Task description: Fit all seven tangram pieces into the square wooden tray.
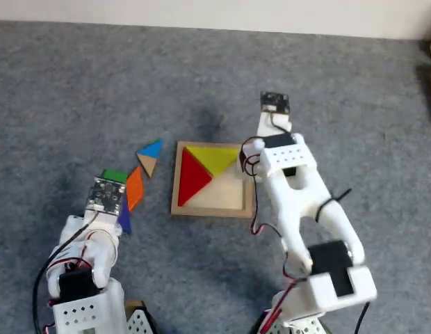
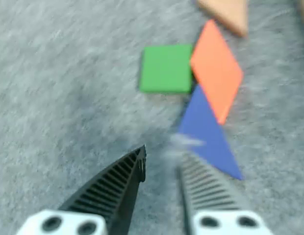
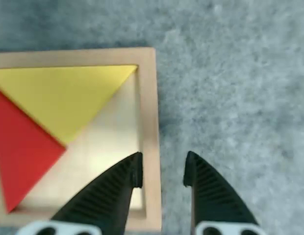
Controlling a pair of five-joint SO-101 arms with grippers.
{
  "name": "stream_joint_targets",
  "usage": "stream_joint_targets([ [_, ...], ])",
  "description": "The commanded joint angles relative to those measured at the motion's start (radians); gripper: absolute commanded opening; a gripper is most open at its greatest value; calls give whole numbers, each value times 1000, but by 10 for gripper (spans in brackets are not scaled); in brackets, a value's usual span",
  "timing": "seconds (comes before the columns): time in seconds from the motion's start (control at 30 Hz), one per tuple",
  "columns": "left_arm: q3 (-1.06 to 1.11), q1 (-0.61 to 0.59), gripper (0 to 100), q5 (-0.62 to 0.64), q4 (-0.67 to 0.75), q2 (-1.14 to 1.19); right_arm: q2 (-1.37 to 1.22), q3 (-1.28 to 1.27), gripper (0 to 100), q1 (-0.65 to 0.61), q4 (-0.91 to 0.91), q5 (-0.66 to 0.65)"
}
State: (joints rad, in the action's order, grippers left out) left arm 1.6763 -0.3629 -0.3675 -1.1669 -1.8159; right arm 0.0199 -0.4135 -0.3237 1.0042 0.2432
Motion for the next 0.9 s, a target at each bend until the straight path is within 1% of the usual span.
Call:
stream_joint_targets([
  [0.0, -53, -64, 219, -3, -51, -4, 186, 56, 152, 10, 58, 8],
  [0.03, -65, -70, 219, -5, -63, -4, 228, 35, 152, 13, 85, -3],
  [0.1, -90, -68, 219, -6, -77, -4, 312, -18, 144, 13, 125, -81],
  [0.2, -127, -67, 217, -6, -81, 1, 435, -117, 60, 15, 139, -206],
  [0.27, -150, -67, 220, -6, -84, 2, 506, -191, 6, 36, 137, -252],
  [0.37, -193, -65, 222, -12, -124, 2, 596, -300, 5, 93, 139, -276],
  [0.5, -277, -65, 222, -60, -195, 2, 700, -450, 5, 156, 139, -279],
  [0.6, -325, -65, 224, -64, -206, 4, 776, -547, 8, 189, 139, -275],
  [0.8, -383, -65, 263, -63, -236, 4, 934, -750, 9, 266, 137, -273],
  [0.87, -394, -42, 264, -63, -239, 4, 989, -802, 9, 291, 137, -273],
])
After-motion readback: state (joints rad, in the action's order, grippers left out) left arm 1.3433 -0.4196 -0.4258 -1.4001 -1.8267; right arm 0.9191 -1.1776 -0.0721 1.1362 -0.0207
